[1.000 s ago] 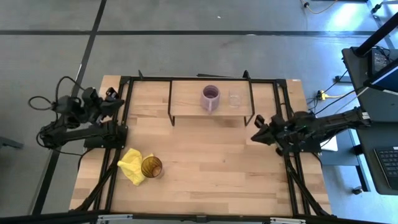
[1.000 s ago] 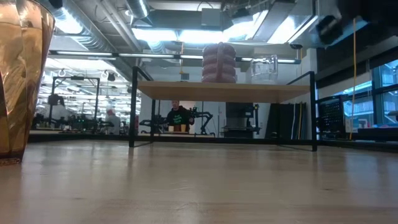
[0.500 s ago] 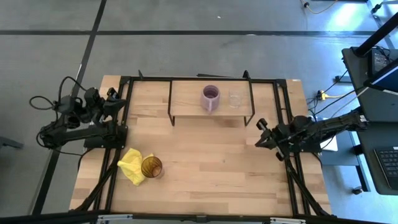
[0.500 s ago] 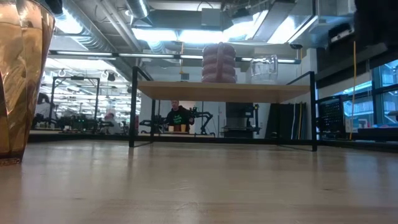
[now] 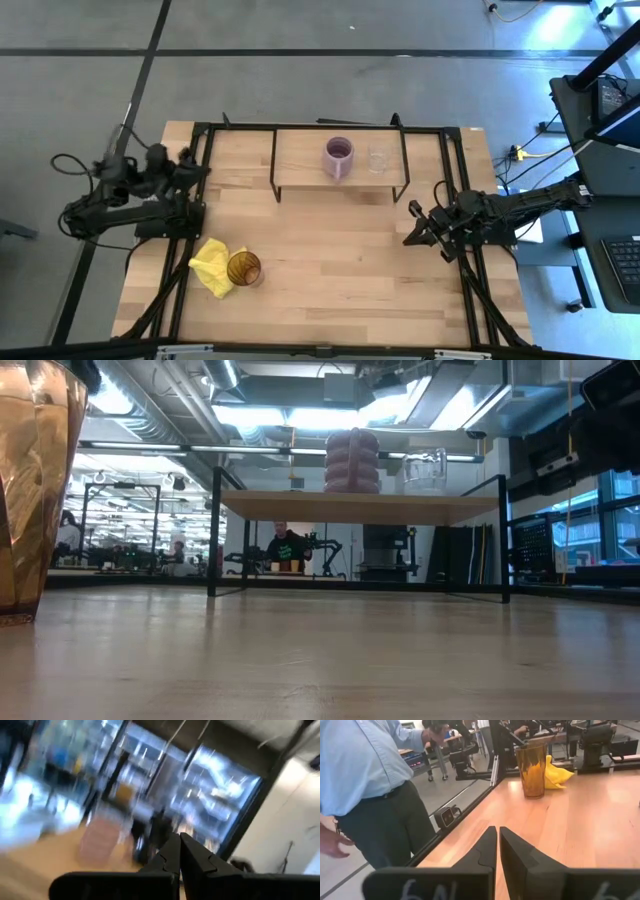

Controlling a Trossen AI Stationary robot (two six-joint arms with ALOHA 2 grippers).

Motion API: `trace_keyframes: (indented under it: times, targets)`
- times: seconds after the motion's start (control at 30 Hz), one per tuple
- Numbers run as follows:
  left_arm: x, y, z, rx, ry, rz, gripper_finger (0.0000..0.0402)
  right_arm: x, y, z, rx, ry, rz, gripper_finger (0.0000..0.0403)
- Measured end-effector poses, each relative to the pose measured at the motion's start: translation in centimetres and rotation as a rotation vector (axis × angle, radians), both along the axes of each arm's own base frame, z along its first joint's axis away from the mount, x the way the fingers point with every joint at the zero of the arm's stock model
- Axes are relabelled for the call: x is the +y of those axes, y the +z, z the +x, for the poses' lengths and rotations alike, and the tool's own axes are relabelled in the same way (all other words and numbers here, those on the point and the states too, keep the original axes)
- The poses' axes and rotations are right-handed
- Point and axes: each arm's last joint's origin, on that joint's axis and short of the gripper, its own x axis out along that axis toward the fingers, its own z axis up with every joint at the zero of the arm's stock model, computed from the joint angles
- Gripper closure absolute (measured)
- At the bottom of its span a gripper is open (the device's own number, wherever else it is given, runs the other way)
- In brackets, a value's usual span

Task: Stack small to large cups/mugs on shelf
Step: Put the brown glass on the shelf

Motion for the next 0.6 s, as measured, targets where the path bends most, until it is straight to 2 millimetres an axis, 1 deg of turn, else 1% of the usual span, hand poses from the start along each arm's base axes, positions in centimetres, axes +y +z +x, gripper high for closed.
trace_keyframes:
  times: [0.1,0.13,0.2,0.23,0.37,0.43,0.5,0.6]
  targets:
    - [0.1,-1.5,0.9,0.167,-0.060,-0.139,0.0401,0.0,0.0,0.0,0.000,0.000,-0.001,0.0379]
    - [0.0,-1.5,1.1,0.210,-0.088,-0.168,0.0401,0.0,0.0,0.0,0.000,0.000,0.000,0.0379]
    - [0.1,-0.4,1.9,0.238,-0.138,-0.170,0.0401,0.0,0.0,0.0,-0.001,0.000,-0.002,0.0379]
    - [0.1,0.3,2.2,0.256,-0.151,-0.144,0.0401,0.0,0.0,0.0,-0.001,0.000,-0.001,0.0379]
    - [0.2,4.2,3.8,0.345,-0.205,0.017,0.0401,0.0,0.0,0.0,-0.001,0.000,-0.001,0.0379]
    - [0.2,5.3,4.6,0.477,-0.252,0.083,0.0401,0.0,0.0,0.0,-0.001,-0.001,0.000,0.0379]
    - [0.2,5.9,5.4,0.640,-0.296,0.135,0.0401,0.0,0.0,0.0,-0.001,-0.001,-0.001,0.0379]
    - [0.1,5.6,6.1,0.922,-0.352,0.174,0.0402,0.0,0.0,0.0,-0.001,-0.001,0.000,0.0379]
